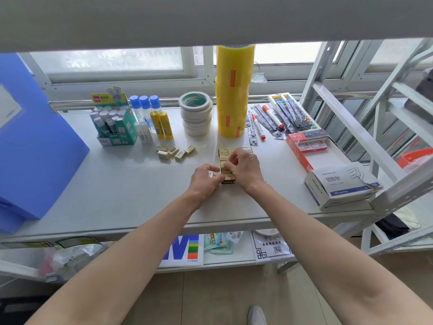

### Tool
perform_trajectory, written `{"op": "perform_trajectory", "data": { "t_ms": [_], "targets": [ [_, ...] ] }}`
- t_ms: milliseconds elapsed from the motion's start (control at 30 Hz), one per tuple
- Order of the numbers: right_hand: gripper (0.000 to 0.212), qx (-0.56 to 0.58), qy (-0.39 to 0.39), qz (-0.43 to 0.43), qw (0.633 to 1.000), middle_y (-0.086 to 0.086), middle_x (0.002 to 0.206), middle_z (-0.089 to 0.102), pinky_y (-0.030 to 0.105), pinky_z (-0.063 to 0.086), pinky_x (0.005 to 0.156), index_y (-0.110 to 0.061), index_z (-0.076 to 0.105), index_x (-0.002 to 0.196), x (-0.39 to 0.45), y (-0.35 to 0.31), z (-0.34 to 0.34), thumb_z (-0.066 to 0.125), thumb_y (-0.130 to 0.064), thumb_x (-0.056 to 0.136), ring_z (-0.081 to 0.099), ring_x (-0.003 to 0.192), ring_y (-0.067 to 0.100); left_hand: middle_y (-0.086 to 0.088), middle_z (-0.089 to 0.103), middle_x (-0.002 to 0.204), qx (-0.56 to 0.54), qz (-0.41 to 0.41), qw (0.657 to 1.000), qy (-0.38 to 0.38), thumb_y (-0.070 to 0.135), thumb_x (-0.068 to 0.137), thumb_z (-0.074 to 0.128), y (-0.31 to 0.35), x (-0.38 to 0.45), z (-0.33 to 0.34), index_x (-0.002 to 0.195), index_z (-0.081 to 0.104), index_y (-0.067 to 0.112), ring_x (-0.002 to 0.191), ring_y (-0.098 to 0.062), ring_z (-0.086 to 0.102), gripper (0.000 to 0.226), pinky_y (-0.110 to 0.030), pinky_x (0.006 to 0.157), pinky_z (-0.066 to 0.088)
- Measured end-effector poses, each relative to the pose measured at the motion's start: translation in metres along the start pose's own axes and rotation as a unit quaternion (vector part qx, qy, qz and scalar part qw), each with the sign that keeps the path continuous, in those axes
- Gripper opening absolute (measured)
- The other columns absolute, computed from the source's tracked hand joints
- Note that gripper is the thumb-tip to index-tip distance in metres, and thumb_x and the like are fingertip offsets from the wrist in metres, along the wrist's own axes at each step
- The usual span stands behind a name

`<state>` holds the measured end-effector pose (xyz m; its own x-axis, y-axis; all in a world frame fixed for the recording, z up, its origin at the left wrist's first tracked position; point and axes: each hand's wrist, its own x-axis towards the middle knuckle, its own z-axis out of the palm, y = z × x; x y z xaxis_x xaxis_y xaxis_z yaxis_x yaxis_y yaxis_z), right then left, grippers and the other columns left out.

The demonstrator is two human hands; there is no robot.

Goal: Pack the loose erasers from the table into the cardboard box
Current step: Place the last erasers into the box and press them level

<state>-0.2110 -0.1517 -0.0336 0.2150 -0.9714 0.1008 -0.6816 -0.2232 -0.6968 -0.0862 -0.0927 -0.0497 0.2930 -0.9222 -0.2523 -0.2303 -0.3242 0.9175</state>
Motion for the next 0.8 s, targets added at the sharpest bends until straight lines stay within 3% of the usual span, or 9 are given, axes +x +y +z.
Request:
{"op": "perform_trajectory", "data": {
  "t_ms": [133,367,667,733,800],
  "targets": [
    [0.014,-0.003,0.006,0.013,1.000,0.009,0.088,0.068,0.033,0.051,0.076,-0.011,0.063,0.087,0.000,-0.002,0.002,0.070,-0.022,0.083,0.062,0.083,0.024,-0.015,0.067,0.093,0.002,0.003,1.000,-0.001,0.019,0.086,0.069,-0.001,0.000,0.000,0.110,0.059,0.015,0.059,-0.013,0.055,0.026,-0.023,0.056,0.043],
    [0.017,-0.042,-0.037,-0.019,0.998,0.010,0.093,0.066,0.038,0.052,0.084,-0.009,0.064,0.096,-0.002,-0.001,-0.002,0.069,-0.011,0.081,0.063,0.088,0.025,-0.010,0.065,0.081,-0.001,-0.002,1.000,-0.001,0.017,0.087,0.069,-0.001,0.000,0.001,0.111,0.059,0.014,0.057,-0.013,0.054,0.026,-0.023,0.055,0.042],
    [0.019,-0.048,-0.021,-0.008,0.999,0.009,0.097,0.064,0.034,0.049,0.083,-0.013,0.062,0.097,-0.004,-0.002,0.002,0.071,-0.020,0.081,0.060,0.091,0.025,-0.008,0.064,0.084,0.014,-0.002,1.000,0.004,0.023,0.089,0.068,0.002,-0.005,-0.001,0.113,0.062,0.012,0.061,-0.012,0.053,0.027,-0.024,0.056,0.043],
    [0.019,-0.034,-0.006,-0.012,0.999,0.009,0.101,0.061,0.032,0.046,0.084,-0.012,0.063,0.099,-0.008,-0.002,0.000,0.068,-0.022,0.084,0.059,0.091,0.024,-0.006,0.064,0.082,-0.047,-0.015,0.999,0.017,0.030,0.093,0.062,0.004,-0.009,-0.004,0.113,0.063,0.008,0.056,-0.010,0.049,0.030,-0.020,0.048,0.041],
    [0.014,-0.023,0.024,-0.028,0.999,0.009,0.101,0.060,0.033,0.047,0.084,-0.013,0.064,0.097,-0.013,-0.004,-0.001,0.064,-0.023,0.087,0.059,0.090,0.024,-0.008,0.064,0.079,-0.178,-0.066,0.982,0.009,0.039,0.100,0.048,0.007,-0.013,-0.008,0.112,0.062,0.005,0.049,-0.009,0.045,0.039,-0.017,0.041,0.034]
  ]
}}
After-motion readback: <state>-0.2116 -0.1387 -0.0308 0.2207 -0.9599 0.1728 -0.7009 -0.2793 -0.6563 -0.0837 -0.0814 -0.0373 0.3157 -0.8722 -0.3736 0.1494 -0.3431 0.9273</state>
